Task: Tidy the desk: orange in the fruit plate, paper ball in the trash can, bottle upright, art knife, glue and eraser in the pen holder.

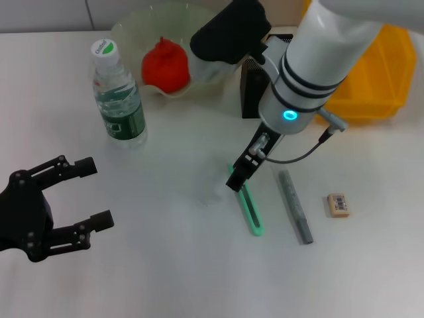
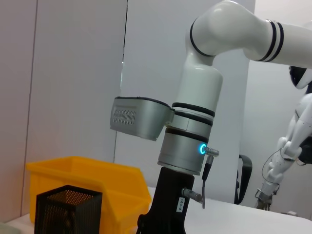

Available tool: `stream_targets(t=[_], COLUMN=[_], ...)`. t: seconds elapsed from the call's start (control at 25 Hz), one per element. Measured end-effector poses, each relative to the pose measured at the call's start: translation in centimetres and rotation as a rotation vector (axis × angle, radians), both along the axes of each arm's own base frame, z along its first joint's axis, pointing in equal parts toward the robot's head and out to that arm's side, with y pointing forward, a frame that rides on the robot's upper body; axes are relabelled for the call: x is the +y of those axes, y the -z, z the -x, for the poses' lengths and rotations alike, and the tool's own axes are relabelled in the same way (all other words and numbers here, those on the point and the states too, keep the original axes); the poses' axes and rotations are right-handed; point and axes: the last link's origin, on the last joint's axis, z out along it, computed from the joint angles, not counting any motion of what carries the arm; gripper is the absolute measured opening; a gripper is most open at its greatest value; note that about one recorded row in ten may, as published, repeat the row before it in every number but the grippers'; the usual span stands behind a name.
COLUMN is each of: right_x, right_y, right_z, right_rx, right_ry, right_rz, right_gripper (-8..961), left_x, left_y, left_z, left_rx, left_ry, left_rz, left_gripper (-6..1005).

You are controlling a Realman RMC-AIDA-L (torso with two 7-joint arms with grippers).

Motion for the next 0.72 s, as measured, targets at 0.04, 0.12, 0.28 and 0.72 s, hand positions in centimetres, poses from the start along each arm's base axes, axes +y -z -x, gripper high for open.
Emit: stream_targets(t=[0.04, 0.12, 0.28, 0.72], right_x=[0.0, 0.0, 0.0, 0.0], right_y=[0.2, 0.5, 1.2, 2.3], right_z=[0.0, -0.2, -0.3, -1.3], right_rx=[0.000, -0.003, 0.009, 0.014], right_ry=[-0.003, -0.012, -0.024, -0.036], right_rz=[-0.002, -0.007, -0.013, -0.023], right_gripper=[774, 767, 753, 715], left_x=[0.0, 0.0, 0.1, 0.0], left_y=[0.1, 0.1, 0.4, 0.4], left_z=[0.0, 0.0, 0.0, 0.2], left_rx=[0.001, 0.002, 0.004, 0.007], left_ry=[-0.003, -0.005, -0.011, -0.019], left_rz=[0.002, 0.003, 0.001, -0.002], left_gripper=[851, 851, 851, 851])
